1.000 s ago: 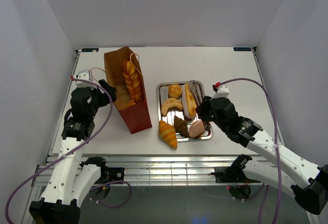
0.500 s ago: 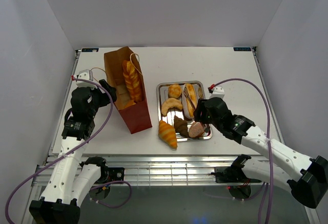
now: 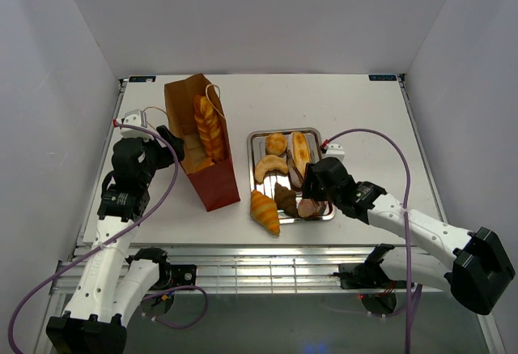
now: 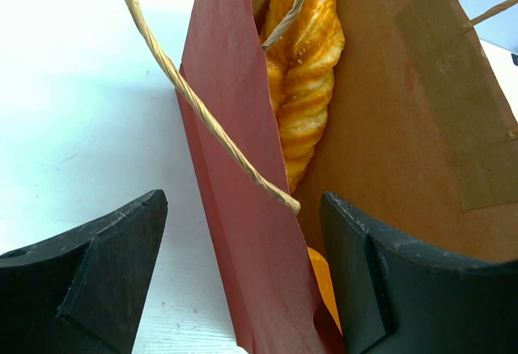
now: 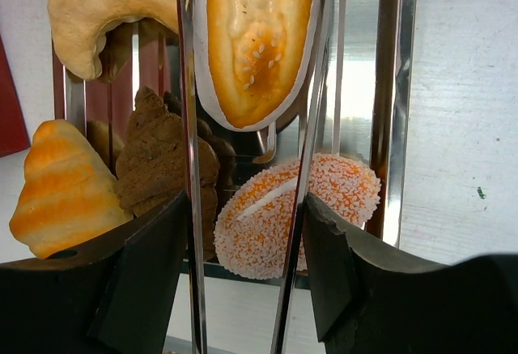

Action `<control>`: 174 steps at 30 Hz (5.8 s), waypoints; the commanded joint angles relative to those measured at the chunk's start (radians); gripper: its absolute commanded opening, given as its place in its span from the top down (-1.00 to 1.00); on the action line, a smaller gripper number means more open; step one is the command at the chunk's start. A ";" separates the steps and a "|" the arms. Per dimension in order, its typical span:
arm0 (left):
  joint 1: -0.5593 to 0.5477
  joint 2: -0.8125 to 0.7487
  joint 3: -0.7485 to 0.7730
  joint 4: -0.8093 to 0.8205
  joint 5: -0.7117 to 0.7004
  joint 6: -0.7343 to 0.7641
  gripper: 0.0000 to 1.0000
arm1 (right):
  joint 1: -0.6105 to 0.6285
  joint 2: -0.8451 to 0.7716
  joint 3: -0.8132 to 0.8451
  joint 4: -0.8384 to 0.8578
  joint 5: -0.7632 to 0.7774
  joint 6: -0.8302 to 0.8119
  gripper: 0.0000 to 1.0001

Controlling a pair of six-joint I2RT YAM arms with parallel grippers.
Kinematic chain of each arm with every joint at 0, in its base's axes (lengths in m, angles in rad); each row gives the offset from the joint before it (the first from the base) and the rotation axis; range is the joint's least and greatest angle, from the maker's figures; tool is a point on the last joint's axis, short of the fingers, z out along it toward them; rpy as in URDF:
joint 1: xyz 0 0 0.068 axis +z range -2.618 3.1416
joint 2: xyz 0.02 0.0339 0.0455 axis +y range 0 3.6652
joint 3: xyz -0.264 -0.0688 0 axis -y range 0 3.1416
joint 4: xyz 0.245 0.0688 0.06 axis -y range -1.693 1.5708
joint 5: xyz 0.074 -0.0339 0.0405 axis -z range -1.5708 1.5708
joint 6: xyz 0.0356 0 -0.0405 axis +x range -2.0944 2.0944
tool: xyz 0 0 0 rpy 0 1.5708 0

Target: Place the fake bread into the paper bag

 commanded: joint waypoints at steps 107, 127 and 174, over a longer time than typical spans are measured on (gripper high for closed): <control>-0.007 -0.003 -0.005 0.002 0.019 -0.002 -0.72 | 0.009 -0.059 0.548 0.018 -0.286 -0.191 0.39; -0.009 -0.015 -0.007 0.002 0.018 -0.002 -0.72 | 0.208 0.184 0.786 0.229 -0.414 -0.149 0.31; -0.013 -0.020 -0.008 0.002 0.012 -0.002 -0.72 | 0.234 0.164 0.684 0.277 -0.334 -0.100 -0.16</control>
